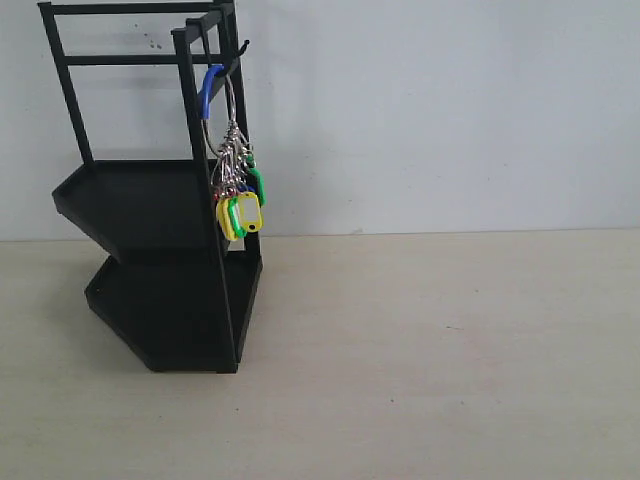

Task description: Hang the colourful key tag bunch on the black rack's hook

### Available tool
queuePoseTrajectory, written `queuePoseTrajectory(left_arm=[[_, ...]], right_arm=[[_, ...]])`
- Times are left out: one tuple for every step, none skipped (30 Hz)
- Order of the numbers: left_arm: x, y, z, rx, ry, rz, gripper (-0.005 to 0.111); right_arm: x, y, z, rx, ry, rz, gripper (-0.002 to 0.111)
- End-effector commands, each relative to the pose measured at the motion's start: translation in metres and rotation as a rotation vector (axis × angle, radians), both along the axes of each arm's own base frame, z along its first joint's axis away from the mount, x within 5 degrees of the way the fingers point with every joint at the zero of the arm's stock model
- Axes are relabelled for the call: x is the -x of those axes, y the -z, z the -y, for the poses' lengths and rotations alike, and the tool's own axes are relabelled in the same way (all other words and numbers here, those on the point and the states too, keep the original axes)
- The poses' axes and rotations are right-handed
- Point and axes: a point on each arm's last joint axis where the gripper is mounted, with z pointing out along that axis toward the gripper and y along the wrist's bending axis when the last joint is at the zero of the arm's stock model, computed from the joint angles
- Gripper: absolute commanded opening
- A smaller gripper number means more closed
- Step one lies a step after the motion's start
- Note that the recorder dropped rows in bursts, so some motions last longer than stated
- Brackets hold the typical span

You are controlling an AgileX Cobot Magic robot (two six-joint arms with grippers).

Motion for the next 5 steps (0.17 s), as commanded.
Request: queuePoseTrajectory(left_arm=[[0.0,-0.0013,-0.0002,-0.008,0.0,0.011,0.004],[0.0,-0.0013,-0.0002,-0.008,0.0,0.011,0.004],[0.0,-0.0013,-0.0002,-0.008,0.0,0.011,0.004],[0.0,-0.0013,-0.0002,-0.008,0.0,0.011,0.004],[0.0,-0.0013,-0.0002,-0.008,0.0,0.011,0.004]], right_arm=[[0.0002,-0.0007,0.0001,-0.001,0.001,0.008,0.0],[0.0002,-0.0007,0.0001,-0.001,0.001,0.008,0.0],[0.0002,-0.0007,0.0001,-0.001,0.001,0.008,0.0],[0.0002,-0.0007,0.0001,-0.001,0.001,0.008,0.0],[0.0002,-0.0007,0.0001,-0.001,0.001,0.008,0.0]])
